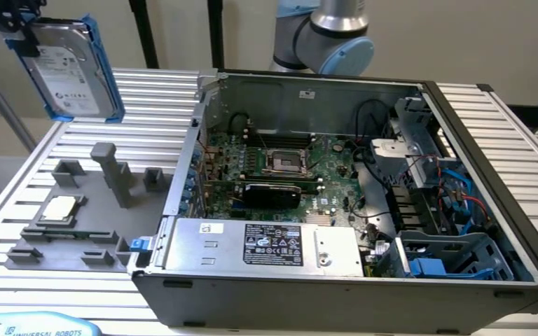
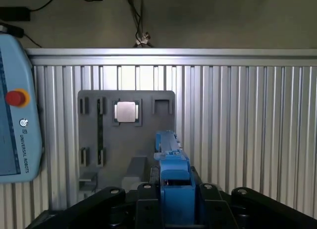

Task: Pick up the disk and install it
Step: 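Pick up the disk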

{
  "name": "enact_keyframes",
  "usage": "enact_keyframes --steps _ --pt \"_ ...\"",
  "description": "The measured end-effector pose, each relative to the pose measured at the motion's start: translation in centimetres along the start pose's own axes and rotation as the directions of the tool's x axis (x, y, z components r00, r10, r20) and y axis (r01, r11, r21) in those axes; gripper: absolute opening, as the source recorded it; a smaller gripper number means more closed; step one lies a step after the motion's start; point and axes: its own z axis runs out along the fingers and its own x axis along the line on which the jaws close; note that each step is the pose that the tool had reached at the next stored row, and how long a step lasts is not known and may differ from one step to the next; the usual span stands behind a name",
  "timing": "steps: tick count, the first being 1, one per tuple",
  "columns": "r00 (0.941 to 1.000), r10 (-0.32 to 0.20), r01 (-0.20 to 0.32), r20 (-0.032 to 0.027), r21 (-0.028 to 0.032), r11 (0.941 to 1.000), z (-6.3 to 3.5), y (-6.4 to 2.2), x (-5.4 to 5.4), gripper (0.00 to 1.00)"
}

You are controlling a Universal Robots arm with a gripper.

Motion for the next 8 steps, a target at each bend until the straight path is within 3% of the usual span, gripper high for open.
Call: enact_keyframes --steps 8 --pt "1.0 0.0 0.0 0.0098 -0.0001 1.0 -1.61 -3.64 0.0 0.33"
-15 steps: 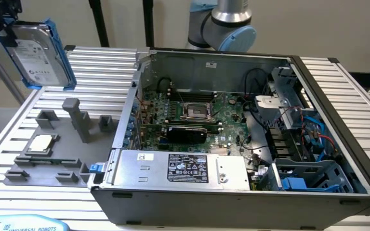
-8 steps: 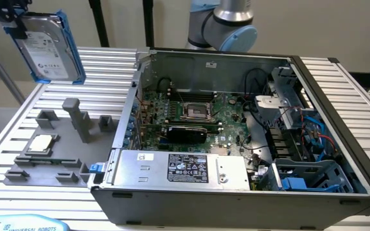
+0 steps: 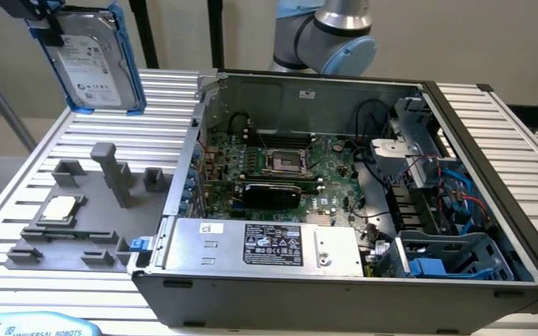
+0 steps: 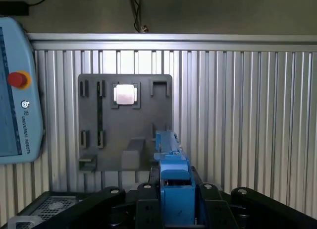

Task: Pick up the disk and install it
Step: 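Pick up the disk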

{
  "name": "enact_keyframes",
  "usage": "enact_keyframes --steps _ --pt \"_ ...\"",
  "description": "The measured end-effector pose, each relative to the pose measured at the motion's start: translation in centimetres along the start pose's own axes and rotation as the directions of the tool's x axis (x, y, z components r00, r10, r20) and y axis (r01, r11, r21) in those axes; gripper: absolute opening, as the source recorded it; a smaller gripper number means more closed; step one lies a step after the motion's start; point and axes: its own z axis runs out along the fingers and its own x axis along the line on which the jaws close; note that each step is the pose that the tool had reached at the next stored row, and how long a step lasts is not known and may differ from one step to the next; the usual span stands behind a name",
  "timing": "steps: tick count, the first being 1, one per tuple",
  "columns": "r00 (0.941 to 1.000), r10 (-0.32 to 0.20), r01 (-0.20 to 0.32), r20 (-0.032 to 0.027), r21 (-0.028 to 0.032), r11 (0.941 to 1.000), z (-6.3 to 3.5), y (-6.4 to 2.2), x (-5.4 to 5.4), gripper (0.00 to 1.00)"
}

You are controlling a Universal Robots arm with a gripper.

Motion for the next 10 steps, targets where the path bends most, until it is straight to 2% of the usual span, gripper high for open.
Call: enact_keyframes --steps 10 --pt "1.0 0.0 0.0 0.0089 -0.0003 1.0 -2.58 -4.5 0.3 0.33"
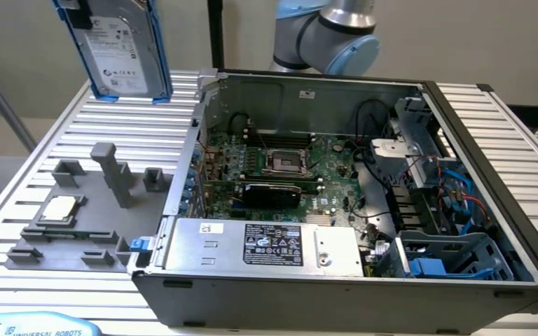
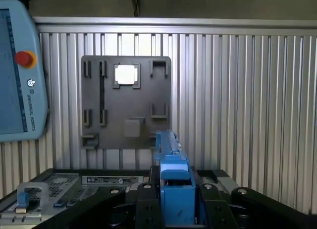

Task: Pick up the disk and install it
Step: 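Pick up the disk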

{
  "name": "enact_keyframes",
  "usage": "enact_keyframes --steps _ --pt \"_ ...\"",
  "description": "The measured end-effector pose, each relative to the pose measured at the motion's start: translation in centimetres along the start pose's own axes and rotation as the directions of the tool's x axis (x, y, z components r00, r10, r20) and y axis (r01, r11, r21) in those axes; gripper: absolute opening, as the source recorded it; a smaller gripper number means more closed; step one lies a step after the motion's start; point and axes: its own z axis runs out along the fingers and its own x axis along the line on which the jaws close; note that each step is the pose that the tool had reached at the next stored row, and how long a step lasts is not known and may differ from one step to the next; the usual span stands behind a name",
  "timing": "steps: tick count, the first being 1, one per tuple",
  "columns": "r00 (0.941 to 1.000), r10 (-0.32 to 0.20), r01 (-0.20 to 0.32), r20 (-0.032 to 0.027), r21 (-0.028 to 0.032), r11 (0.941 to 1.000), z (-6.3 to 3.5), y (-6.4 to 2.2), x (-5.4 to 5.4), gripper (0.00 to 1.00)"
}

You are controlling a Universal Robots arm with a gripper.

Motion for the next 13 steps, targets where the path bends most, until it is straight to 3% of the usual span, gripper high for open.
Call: enact_keyframes --steps 7,13 --pt "0.9999 0.0 0.0 0.0118 -0.0001 1.0 -1.32 -3.2 0.8 0.33" --pt "0.9998 0.0 0.0 0.0215 -0.0003 1.0 -1.81 -5.93 1.6 0.33"
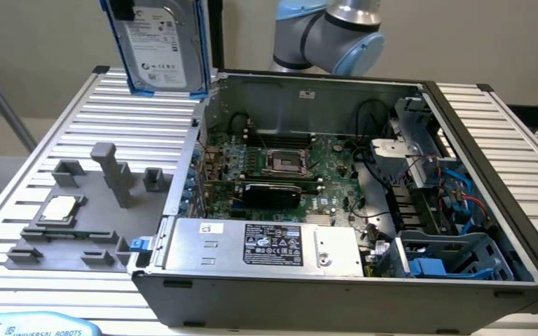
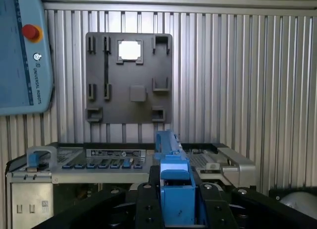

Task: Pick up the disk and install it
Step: 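Pick up the disk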

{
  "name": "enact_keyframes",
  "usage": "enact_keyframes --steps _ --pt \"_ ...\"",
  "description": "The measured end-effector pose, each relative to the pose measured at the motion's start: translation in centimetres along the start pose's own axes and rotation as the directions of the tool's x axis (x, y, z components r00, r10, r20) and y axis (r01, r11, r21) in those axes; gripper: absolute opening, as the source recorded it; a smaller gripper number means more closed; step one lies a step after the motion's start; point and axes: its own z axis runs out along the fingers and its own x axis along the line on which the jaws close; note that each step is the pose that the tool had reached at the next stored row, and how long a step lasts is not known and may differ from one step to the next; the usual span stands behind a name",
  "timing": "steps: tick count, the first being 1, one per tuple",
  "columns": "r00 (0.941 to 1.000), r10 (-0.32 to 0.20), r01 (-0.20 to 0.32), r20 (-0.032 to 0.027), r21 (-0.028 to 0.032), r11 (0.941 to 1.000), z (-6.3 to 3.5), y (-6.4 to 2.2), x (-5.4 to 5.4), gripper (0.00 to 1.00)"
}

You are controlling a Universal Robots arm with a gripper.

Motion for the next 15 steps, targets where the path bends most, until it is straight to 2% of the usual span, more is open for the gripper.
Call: enact_keyframes --steps 8,15 --pt "0.9999 0.0 0.0 0.0111 -0.0002 1.0 -0.25 -3.66 1.2 0.33" --pt "0.9998 0.0 0.0 0.0173 -0.0003 1.0 -0.36 -6.86 2.2 0.33"
